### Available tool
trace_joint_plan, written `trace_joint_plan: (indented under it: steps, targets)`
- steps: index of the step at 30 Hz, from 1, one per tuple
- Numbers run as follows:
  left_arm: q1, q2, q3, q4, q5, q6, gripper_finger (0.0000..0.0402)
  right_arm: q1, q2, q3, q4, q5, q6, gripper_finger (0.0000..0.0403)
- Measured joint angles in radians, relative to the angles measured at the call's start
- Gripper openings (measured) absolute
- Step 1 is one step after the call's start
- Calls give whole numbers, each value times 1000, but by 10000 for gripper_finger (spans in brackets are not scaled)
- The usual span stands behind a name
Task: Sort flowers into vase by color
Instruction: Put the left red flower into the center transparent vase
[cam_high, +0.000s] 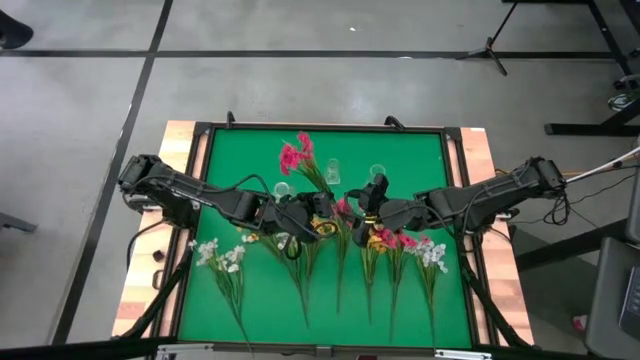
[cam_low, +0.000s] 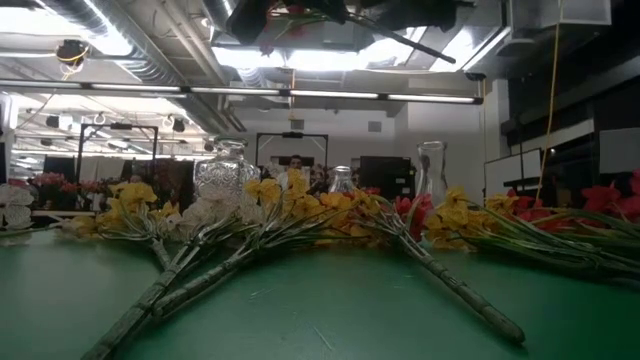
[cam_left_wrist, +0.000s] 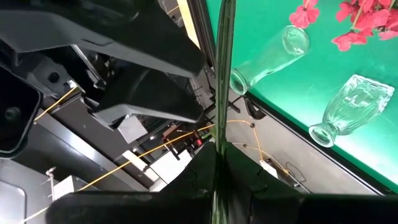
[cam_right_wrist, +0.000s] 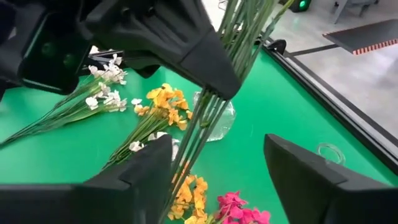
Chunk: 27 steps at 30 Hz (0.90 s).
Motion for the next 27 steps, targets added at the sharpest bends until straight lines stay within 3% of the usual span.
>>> trace_joint_plan:
  steps: [6,27]
  targets:
    - [13,0,0,0,5,1,12,-24,2,0,13,-46,37,297]
    - [17,0,0,0,37,2,12,-83,22,0,57,-137,35,276]
